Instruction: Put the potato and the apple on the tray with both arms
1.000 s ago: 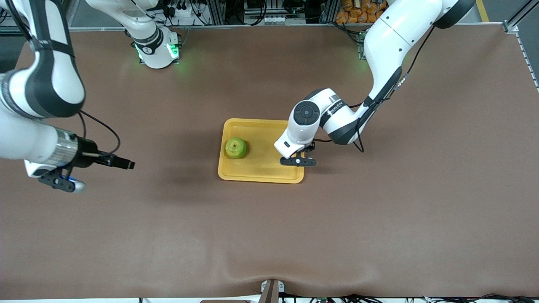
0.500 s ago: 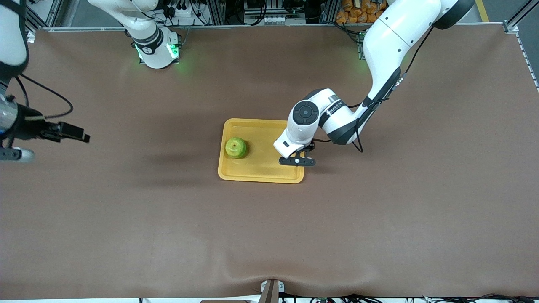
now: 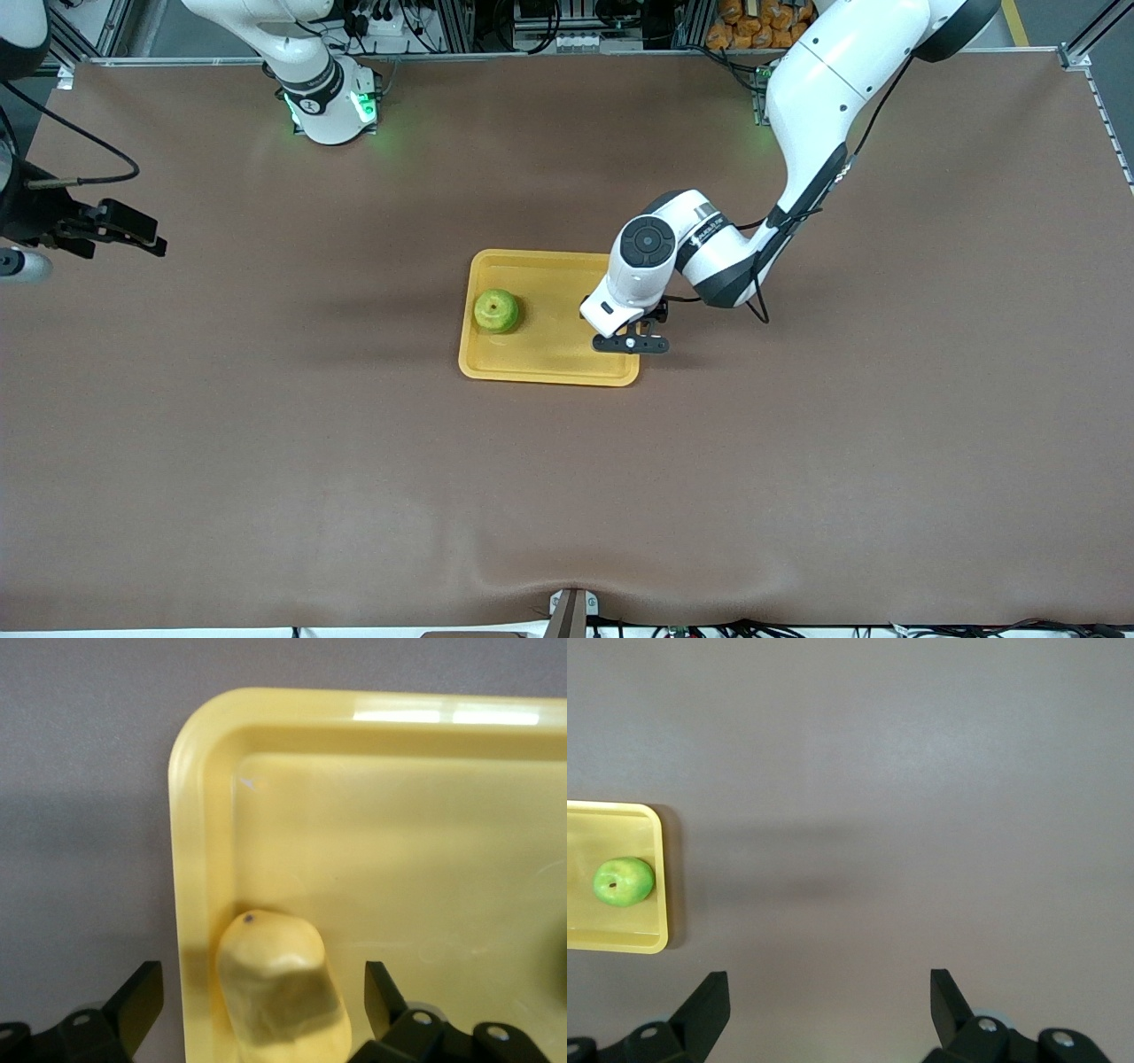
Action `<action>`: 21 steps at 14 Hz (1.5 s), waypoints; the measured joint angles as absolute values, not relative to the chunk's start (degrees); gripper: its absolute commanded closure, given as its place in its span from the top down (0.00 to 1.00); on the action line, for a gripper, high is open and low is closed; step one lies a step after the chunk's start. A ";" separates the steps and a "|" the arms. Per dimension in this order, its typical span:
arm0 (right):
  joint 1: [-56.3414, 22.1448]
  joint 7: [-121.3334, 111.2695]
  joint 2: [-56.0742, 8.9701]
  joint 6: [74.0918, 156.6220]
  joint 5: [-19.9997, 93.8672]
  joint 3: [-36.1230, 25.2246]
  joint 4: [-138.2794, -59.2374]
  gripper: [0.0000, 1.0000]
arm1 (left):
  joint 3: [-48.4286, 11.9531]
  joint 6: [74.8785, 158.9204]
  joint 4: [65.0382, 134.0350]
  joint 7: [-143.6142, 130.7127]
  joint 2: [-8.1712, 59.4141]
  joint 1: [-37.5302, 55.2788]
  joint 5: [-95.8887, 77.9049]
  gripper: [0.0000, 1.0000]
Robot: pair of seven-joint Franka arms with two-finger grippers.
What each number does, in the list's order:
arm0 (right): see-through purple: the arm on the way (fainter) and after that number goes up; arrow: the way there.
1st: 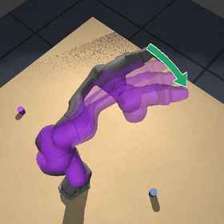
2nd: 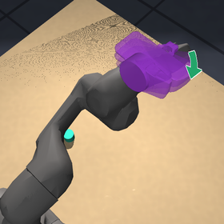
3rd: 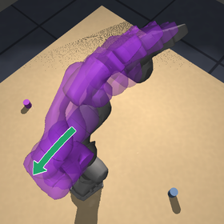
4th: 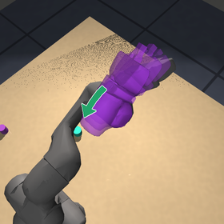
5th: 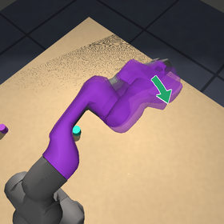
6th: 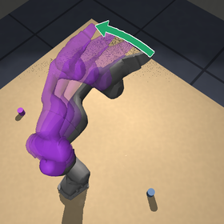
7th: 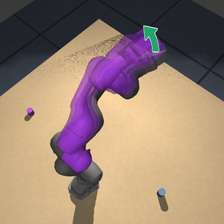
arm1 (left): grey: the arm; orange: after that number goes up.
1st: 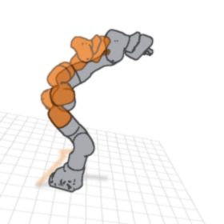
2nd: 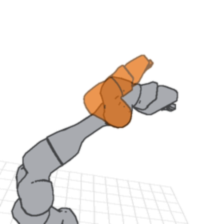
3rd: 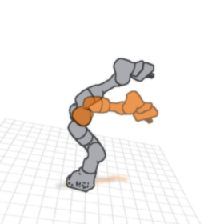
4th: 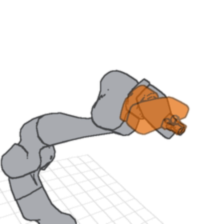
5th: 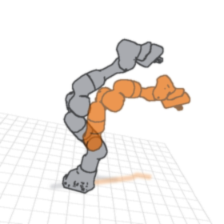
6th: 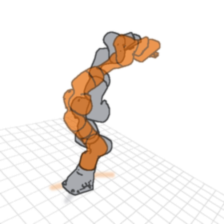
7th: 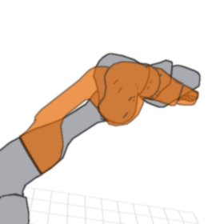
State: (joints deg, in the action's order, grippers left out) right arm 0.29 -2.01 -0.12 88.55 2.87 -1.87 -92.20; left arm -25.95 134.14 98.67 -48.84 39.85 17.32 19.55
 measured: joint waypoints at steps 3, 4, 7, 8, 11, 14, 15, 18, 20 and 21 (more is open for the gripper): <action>-0.27 -2.01 0.93 87.48 2.80 -2.70 -92.20 1.00 | -25.93 133.83 96.78 -48.84 39.76 17.22 19.55 1.00; -0.27 -2.01 1.10 87.21 2.79 -2.87 -92.20 1.00 | -25.93 132.61 95.50 -48.84 39.53 17.20 19.56 1.00; -0.27 -1.64 1.23 86.84 2.77 -3.17 -92.16 1.00 | -25.93 124.00 90.05 -48.84 37.06 16.71 19.58 1.00; -0.27 -0.53 1.27 86.28 2.77 -3.19 -92.09 1.00 | -25.92 120.25 88.27 -48.84 35.43 16.40 19.58 1.00; -0.35 3.26 1.48 84.03 2.79 -3.15 -91.38 1.00 | -26.02 110.90 85.84 -45.83 28.88 13.60 19.23 1.00; -0.29 3.72 1.51 83.31 2.77 -3.46 -90.50 1.00 | -26.02 106.92 85.80 -40.16 23.61 9.17 14.78 1.00; -0.26 3.72 1.51 83.31 2.72 -3.57 -90.25 1.00 | -26.03 106.04 85.79 -39.10 22.25 7.55 13.20 1.00; -0.22 3.73 1.52 83.19 2.34 -3.65 -89.72 1.00 | -26.03 103.27 85.69 -38.32 18.45 3.17 9.81 1.00; -0.21 3.72 1.51 83.34 2.22 -3.67 -89.55 1.00 | -26.02 101.00 85.64 -37.90 15.94 0.39 8.48 1.00; -0.21 3.72 1.51 83.35 2.20 -3.67 -89.49 1.00 | -25.99 100.04 85.63 -37.77 14.81 -0.71 8.28 1.00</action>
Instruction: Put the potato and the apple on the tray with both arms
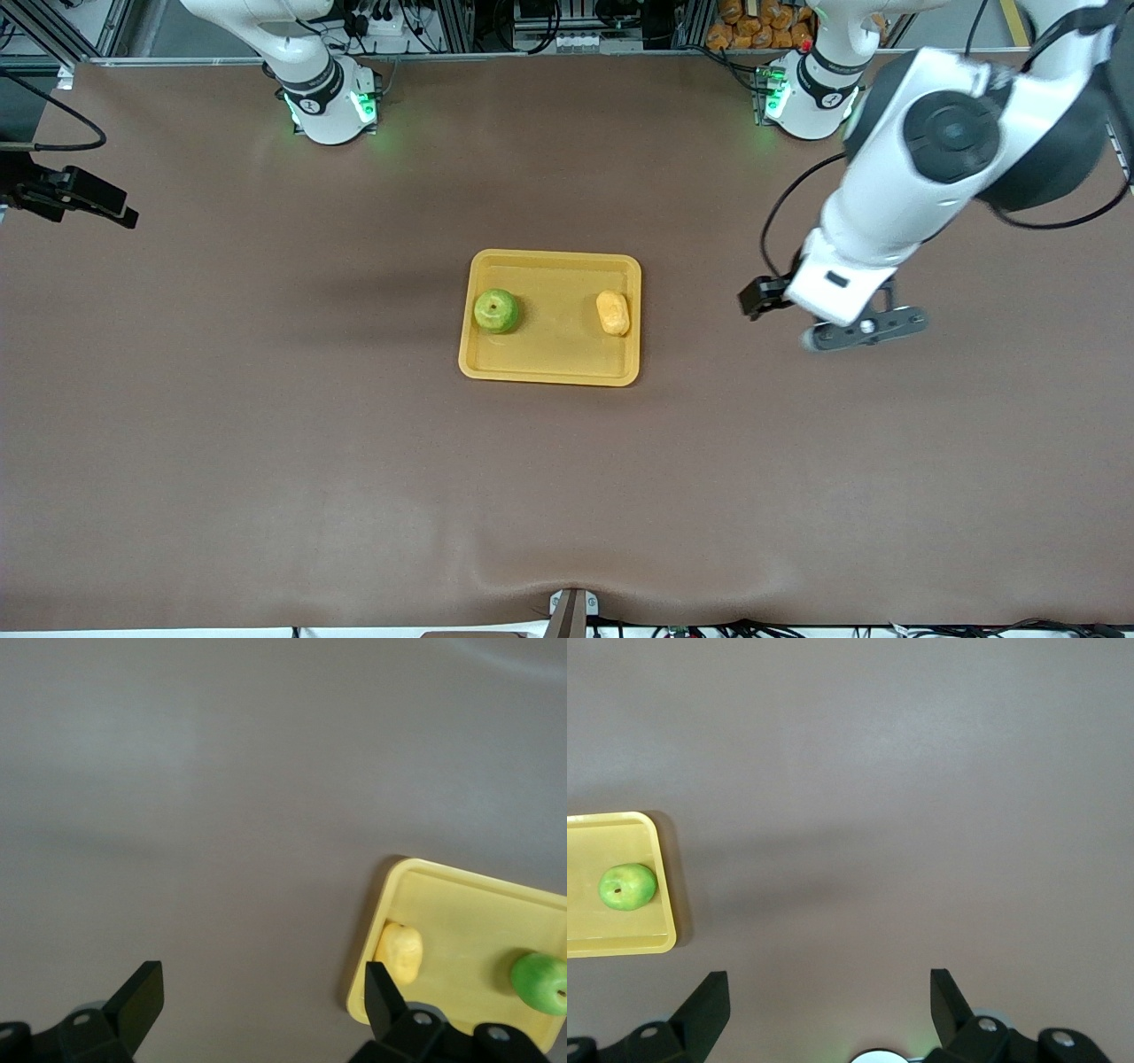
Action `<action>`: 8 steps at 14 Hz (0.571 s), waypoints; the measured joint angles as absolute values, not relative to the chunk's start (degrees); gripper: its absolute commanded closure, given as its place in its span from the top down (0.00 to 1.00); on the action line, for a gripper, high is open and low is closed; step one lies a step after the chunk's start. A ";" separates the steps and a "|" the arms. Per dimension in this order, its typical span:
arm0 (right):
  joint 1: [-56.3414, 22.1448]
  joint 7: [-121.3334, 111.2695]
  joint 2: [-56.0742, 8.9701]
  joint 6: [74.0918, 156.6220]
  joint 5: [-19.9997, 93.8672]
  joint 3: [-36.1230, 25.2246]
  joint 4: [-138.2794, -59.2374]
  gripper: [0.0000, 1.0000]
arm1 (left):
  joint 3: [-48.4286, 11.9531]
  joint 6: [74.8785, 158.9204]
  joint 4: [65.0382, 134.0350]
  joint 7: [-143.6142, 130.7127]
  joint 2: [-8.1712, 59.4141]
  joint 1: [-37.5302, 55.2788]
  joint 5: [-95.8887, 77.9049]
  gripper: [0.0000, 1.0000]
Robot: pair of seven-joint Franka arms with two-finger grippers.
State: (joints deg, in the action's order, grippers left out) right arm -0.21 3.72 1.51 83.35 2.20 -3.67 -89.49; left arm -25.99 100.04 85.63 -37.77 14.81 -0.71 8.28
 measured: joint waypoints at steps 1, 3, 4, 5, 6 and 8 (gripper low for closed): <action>-0.19 3.72 1.51 83.36 2.12 -3.68 -89.48 1.00 | -25.99 99.16 85.62 -37.75 13.70 -1.77 8.20 1.00; 0.23 3.73 1.48 83.59 1.82 -3.77 -89.48 1.00 | -25.95 96.75 85.59 -37.75 11.68 -4.33 8.06 1.00; 0.71 3.73 1.47 83.74 1.81 -3.84 -89.48 1.00 | -25.94 95.49 85.45 -37.35 10.94 -5.76 7.87 1.00; 1.02 3.72 1.44 83.81 1.81 -3.95 -89.48 1.00 | -25.92 94.07 84.88 -36.15 10.47 -7.08 7.64 1.00; 1.07 3.72 1.41 83.85 1.81 -4.00 -89.48 1.00 | -25.89 92.62 83.95 -34.66 10.25 -8.01 7.45 1.00; 1.06 3.72 1.38 83.88 1.81 -3.97 -89.48 1.00 | -25.86 90.63 82.52 -33.42 10.18 -8.80 7.39 1.00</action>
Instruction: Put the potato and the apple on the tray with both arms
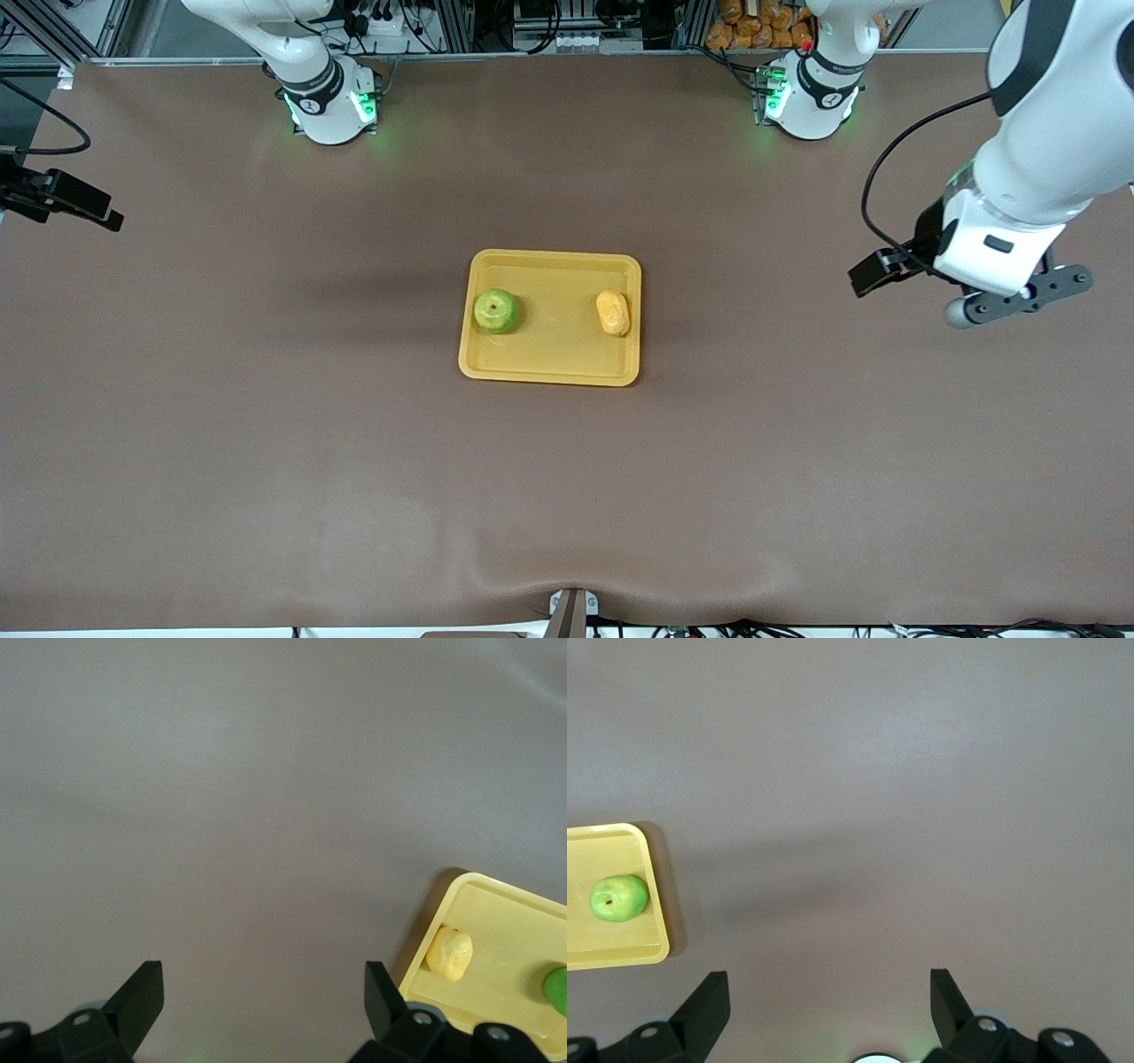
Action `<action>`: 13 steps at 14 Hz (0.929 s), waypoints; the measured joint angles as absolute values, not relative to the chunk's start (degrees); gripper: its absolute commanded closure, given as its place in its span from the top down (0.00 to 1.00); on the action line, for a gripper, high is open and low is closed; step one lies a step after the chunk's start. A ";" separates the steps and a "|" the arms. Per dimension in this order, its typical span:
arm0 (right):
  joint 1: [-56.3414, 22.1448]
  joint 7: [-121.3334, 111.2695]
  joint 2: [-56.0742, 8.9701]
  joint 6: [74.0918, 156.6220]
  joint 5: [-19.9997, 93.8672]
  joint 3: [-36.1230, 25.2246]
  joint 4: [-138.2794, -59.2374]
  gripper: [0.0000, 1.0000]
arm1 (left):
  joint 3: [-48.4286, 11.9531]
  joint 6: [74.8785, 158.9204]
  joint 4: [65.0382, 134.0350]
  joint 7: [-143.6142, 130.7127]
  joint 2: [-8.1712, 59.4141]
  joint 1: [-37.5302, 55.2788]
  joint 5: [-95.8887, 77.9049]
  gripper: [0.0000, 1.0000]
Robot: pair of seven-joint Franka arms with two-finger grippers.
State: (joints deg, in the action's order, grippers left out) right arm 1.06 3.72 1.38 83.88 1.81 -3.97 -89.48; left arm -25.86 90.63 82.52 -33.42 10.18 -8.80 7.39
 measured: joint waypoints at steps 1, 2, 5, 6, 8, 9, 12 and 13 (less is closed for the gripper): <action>1.06 3.72 1.38 83.88 1.81 -3.97 -89.48 1.00 | -25.89 90.04 82.31 -33.41 10.18 -9.13 7.38 1.00; 1.06 3.72 1.38 83.89 1.81 -3.96 -89.48 1.00 | -25.89 89.68 82.27 -33.39 10.19 -9.63 7.38 1.00; 1.07 3.72 1.37 83.89 1.81 -3.96 -89.48 1.00 | -25.43 89.34 81.96 -32.01 9.39 -10.67 7.27 1.00; 1.07 3.72 1.37 83.89 1.81 -3.97 -89.47 1.00 | -24.13 88.36 81.92 -29.88 8.56 -10.15 7.25 1.00; 1.07 3.72 1.37 83.89 1.81 -3.94 -89.47 1.00 | -19.00 85.29 81.91 -24.11 6.50 -7.12 7.14 1.00; 1.06 3.72 1.36 83.89 1.81 -3.89 -89.47 1.00 | -16.46 83.76 81.91 -21.41 5.41 -5.58 7.05 1.00; 1.06 3.72 1.36 83.87 1.81 -3.87 -89.47 1.00 | -12.78 81.18 82.19 -14.57 2.87 -4.03 6.98 1.00; 1.06 3.72 1.36 83.87 1.81 -3.87 -89.47 1.00 | -11.17 80.82 82.79 -11.55 1.99 -3.50 6.97 1.00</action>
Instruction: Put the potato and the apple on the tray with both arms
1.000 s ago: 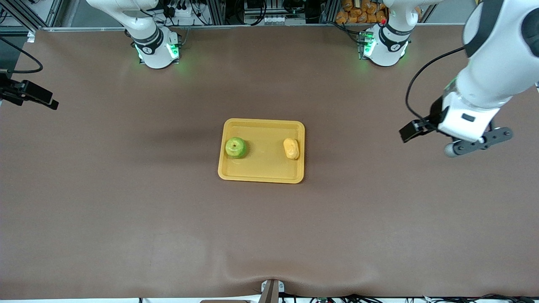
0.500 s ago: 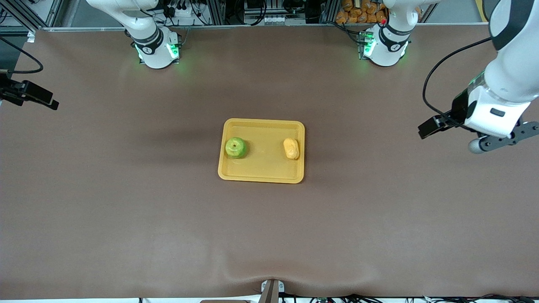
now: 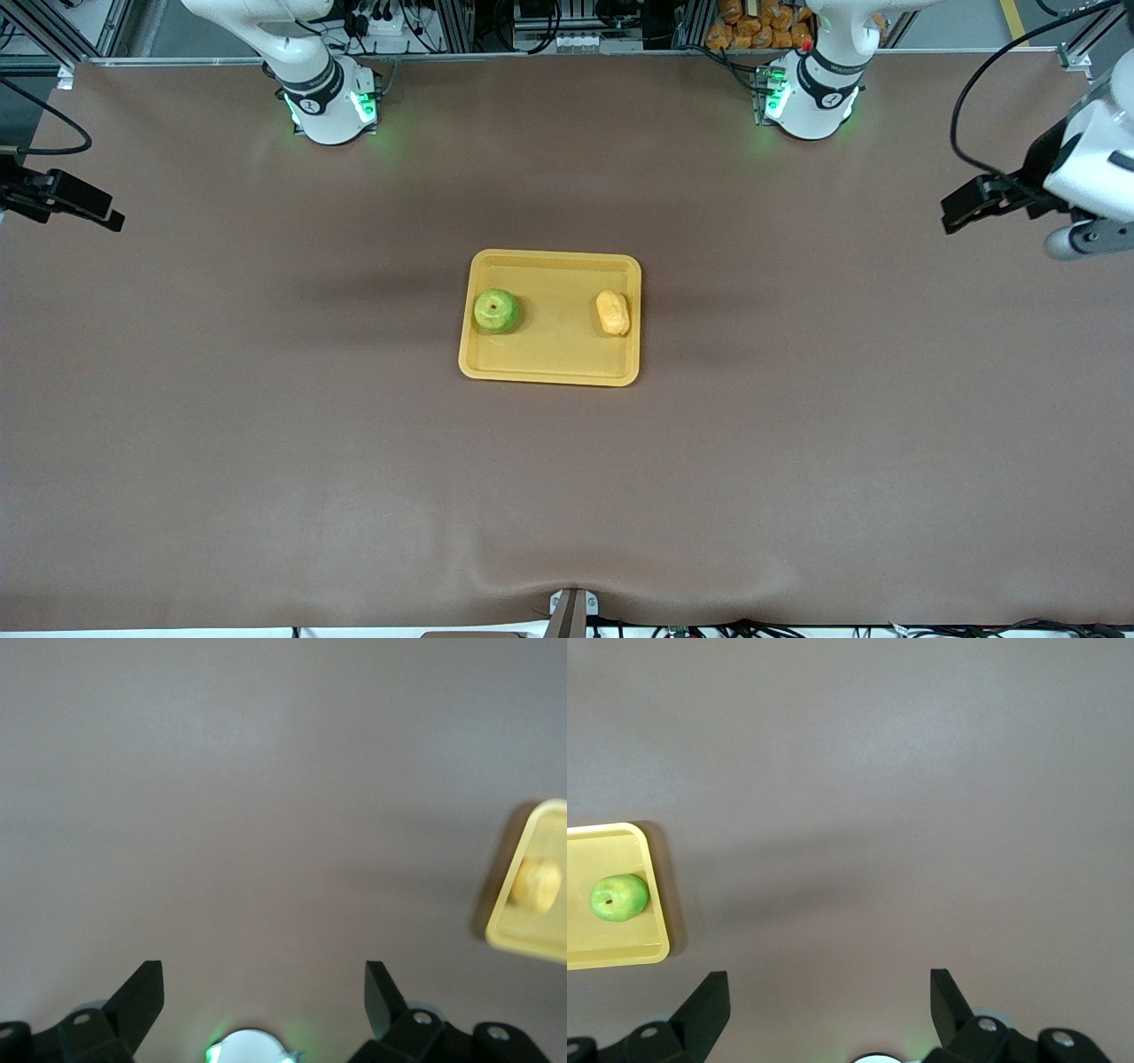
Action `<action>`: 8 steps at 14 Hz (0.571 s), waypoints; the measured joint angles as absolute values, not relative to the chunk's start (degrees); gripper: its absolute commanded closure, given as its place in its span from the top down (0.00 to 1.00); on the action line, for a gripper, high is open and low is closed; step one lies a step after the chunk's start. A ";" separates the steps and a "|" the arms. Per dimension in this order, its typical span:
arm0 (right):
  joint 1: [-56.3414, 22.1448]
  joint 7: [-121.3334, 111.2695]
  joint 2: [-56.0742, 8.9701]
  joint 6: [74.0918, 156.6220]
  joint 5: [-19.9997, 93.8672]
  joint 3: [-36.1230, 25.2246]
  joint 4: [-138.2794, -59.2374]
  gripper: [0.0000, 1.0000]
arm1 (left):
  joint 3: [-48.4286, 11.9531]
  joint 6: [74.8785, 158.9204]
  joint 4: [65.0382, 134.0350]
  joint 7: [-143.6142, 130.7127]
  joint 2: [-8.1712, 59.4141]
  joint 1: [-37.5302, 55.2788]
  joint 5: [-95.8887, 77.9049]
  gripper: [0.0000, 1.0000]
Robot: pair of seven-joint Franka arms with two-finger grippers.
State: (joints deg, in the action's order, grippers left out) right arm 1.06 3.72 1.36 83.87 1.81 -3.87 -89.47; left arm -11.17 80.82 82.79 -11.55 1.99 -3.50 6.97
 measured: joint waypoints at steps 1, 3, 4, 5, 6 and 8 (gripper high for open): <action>1.06 3.72 1.36 83.87 1.81 -3.87 -89.47 1.00 | -8.96 80.70 83.68 -9.01 1.00 -2.65 6.95 1.00; 1.07 3.72 1.36 83.90 1.81 -3.88 -89.46 1.00 | -5.61 80.57 86.30 -6.47 -1.54 -0.91 6.75 1.00; 1.07 3.73 1.35 83.95 1.81 -3.93 -89.38 1.00 | -5.18 80.57 87.92 -6.13 -3.00 -0.26 6.62 1.00; 1.09 3.73 1.36 83.98 1.81 -3.99 -89.19 1.00 | -5.11 80.57 89.56 -6.09 -4.47 0.58 6.51 1.00; 1.12 3.73 1.36 83.98 1.81 -4.05 -88.98 1.00 | -5.15 80.60 91.10 -6.09 -5.90 1.57 6.29 1.00; 1.13 3.73 1.36 83.98 1.81 -4.16 -88.76 1.00 | -5.19 81.37 94.23 -6.10 -8.85 2.73 4.29 1.00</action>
State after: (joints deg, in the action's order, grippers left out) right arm 1.13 3.73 1.36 83.98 1.81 -4.16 -88.76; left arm -5.19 81.37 94.23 -6.10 -8.85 2.73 4.29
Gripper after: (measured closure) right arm 0.000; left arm 0.000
